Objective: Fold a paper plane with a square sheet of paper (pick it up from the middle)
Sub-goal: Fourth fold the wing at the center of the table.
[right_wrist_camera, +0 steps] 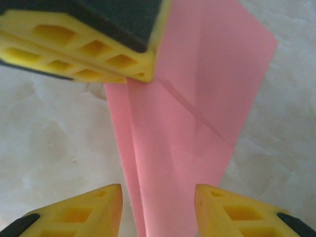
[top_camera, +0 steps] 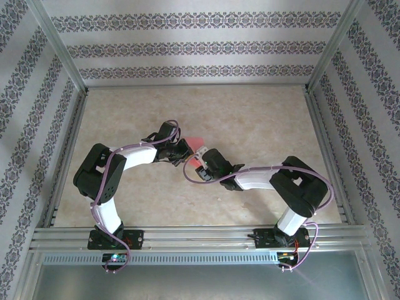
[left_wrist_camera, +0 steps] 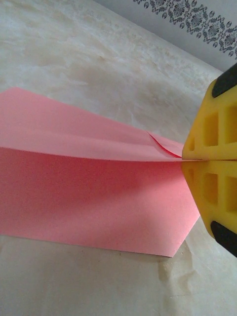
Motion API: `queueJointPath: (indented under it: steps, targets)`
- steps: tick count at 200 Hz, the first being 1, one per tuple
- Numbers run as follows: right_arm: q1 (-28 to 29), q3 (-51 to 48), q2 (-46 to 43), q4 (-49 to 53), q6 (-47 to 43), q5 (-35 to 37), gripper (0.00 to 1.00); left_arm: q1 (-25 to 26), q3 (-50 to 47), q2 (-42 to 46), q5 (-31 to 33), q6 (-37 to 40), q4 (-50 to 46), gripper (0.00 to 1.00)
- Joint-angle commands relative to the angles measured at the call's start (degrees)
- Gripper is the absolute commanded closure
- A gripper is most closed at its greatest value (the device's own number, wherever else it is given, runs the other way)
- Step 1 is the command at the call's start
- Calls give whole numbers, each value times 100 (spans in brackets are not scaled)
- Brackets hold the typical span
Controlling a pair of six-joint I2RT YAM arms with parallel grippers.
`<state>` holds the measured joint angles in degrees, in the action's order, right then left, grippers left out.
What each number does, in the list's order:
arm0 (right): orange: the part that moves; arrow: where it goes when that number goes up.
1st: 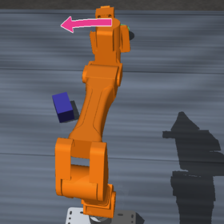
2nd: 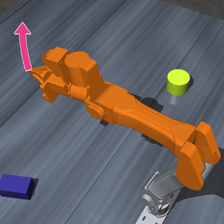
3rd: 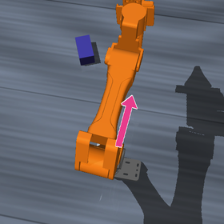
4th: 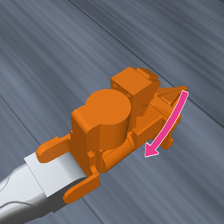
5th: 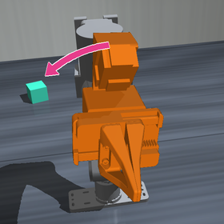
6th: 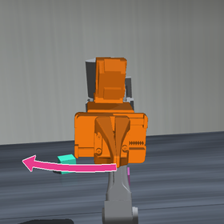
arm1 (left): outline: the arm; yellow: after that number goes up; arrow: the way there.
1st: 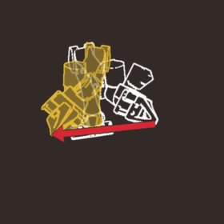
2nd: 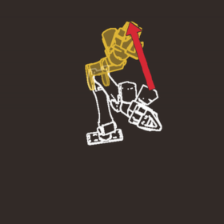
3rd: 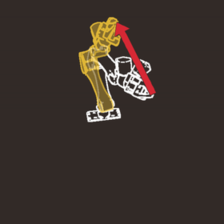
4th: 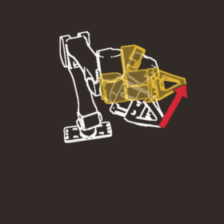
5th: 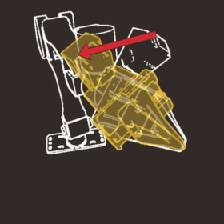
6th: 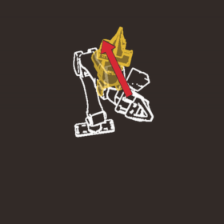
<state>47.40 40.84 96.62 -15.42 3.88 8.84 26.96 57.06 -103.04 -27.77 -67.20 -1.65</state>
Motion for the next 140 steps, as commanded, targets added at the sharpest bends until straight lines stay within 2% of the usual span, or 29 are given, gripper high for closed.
queueJointPath:
  steps: [1,74,140]
  targets:
    - [33,182,167,-189,214,276,58,59,172,21,64,-201,-341,93]
    - [-11,230,427,-341,351,197,63,59,150,73,11,-279,-327,95]
    - [-55,214,489,-347,397,197,72,57,159,79,-3,-313,-312,95]
